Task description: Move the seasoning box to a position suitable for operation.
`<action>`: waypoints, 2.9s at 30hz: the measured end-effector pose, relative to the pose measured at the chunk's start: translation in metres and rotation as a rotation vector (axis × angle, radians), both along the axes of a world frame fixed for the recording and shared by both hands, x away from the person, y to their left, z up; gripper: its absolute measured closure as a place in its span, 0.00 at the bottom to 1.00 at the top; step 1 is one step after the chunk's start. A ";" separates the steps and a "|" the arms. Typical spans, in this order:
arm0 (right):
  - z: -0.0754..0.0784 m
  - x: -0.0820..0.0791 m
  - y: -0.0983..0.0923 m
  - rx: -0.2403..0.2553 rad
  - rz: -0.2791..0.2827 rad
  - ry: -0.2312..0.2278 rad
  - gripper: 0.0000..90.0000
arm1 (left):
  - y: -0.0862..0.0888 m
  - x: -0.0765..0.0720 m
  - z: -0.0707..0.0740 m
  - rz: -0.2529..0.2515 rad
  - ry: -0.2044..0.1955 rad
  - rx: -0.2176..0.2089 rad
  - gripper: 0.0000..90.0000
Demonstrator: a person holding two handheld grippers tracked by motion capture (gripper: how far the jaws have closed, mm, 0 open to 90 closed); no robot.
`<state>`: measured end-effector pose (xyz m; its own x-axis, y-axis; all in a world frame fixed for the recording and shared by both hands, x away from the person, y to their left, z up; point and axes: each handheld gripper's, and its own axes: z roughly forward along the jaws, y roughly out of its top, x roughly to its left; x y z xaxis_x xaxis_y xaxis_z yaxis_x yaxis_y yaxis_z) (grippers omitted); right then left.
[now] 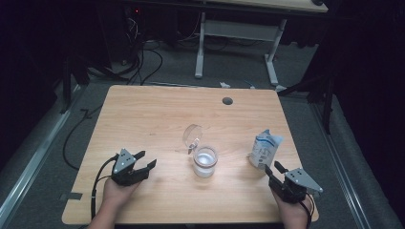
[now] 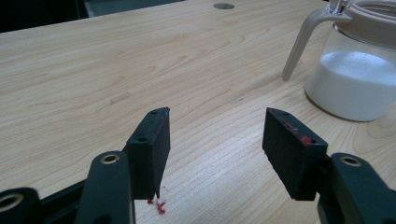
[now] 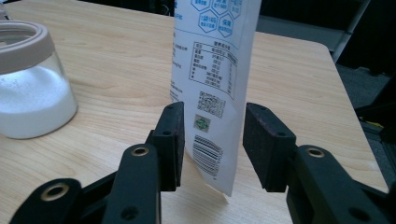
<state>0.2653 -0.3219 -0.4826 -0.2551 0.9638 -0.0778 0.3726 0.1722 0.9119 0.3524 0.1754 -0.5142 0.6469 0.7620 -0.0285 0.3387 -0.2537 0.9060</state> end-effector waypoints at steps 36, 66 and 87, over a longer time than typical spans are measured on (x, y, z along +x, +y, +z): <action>-0.015 0.026 0.070 -0.035 0.184 0.105 0.76 | -0.032 0.002 0.017 -0.016 0.032 0.008 0.47; -0.016 0.036 0.092 -0.028 0.293 0.075 0.86 | -0.085 0.048 0.062 -0.023 0.053 -0.063 0.98; -0.027 0.036 0.115 -0.042 0.365 0.110 1.00 | -0.104 0.053 0.070 -0.031 0.052 -0.073 1.00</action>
<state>0.3012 -0.2068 -0.5100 -0.5903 0.8043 -0.0688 0.3748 0.3485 0.8591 0.4057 0.0716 -0.4438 0.6660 0.7366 -0.1176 0.3792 -0.1987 0.9037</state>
